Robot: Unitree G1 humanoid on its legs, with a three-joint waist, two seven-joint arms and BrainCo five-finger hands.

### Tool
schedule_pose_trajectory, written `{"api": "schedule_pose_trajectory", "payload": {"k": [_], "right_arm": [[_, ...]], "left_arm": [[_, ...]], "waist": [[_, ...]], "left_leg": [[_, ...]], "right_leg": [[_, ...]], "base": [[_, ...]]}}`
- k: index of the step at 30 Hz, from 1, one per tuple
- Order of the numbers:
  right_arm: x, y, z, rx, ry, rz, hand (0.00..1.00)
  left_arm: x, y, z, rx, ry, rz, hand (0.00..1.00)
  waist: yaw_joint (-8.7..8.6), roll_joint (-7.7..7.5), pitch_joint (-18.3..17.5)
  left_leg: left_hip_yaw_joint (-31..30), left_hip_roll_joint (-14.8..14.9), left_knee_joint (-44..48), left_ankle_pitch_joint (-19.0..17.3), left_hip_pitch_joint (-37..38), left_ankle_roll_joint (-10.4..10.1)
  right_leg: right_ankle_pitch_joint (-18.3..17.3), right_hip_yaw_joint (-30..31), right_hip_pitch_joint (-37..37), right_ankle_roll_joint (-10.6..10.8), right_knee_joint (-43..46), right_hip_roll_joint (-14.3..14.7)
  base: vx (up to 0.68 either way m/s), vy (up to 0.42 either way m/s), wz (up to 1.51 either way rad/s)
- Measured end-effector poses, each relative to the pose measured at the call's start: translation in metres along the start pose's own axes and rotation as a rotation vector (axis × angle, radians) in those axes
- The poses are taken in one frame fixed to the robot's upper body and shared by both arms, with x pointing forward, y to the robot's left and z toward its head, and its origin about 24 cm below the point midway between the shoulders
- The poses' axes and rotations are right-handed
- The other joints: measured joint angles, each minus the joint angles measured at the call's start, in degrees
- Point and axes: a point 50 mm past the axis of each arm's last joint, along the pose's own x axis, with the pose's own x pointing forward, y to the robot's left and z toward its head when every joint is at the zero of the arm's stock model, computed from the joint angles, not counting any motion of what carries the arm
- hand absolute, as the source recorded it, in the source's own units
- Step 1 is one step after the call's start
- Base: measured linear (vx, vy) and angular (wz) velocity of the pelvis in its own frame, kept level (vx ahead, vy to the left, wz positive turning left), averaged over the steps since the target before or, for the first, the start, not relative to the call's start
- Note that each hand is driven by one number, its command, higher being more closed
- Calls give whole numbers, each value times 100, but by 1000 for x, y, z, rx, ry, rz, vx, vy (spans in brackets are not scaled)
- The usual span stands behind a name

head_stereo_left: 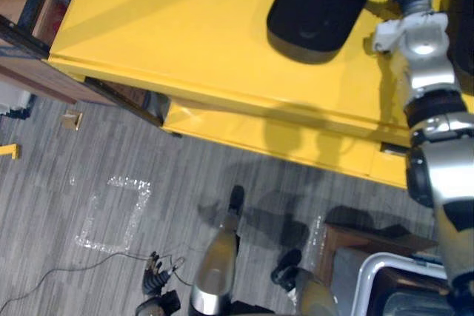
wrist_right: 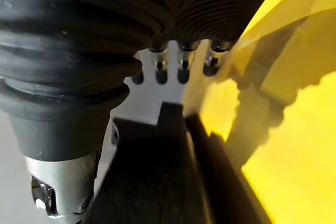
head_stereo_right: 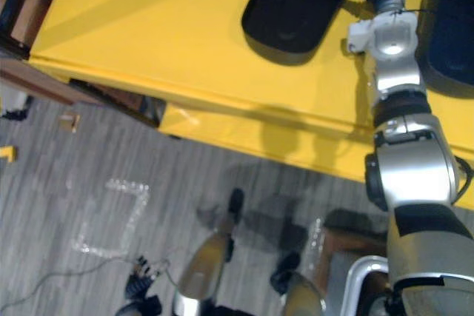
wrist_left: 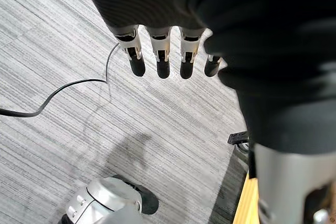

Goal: Walk over and take plastic housings, then place them on the shelf

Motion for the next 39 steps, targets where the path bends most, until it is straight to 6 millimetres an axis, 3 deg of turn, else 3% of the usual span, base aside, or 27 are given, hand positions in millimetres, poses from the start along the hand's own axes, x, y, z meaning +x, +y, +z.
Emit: {"api": "schedule_pose_trajectory", "payload": {"k": [11, 22, 25, 31, 35, 39], "right_arm": [[-2, 19, 3, -5, -40, 95, 0], [-2, 22, 3, -38, -44, 93, 0], [-2, 19, 4, -82, -55, 8, 0], [-5, 0, 12, -143, -126, -363, 0], [-8, -17, 32, -124, -228, -632, 0], [-13, -26, 52, -39, -365, -751, 0]], "left_arm": [[0, 0, 2, -2, -21, 2, 0], [0, 1, 1, -3, -22, 5, 0], [0, 1, 1, -4, -22, 5, 0], [4, -3, 4, -9, -33, -4, 0], [4, -2, 7, -14, -67, 0, 0], [2, 0, 8, -8, -103, 20, 0]], "waist": [[60, 0, 0], [161, -1, 0], [161, -1, 0], [163, -65, 39], [106, -89, 53], [-64, -96, 52]], "left_leg": [[-7, 6, 0, 12, 9, -14], [-19, 16, -2, 48, 13, -8], [-24, 15, -5, 53, -9, -1], [-19, 13, -10, 53, -20, 0], [2, 36, -1, 57, 5, 1], [87, 44, -2, 57, 196, 1]], "right_leg": [[-1, 0, 10, 0, 4, 5], [-1, -8, 4, 0, 58, 5], [-1, -29, -5, 1, 66, 5], [1, -38, -6, 4, 48, -1], [18, -11, 13, 30, 9, -8], [85, 42, 233, 97, -145, 13]], "base": [[0, 0, 0], [0, 0, 0], [-14, 8, 2], [0, 0, 0], [8, -2, -2], [5, 4, -10]]}}
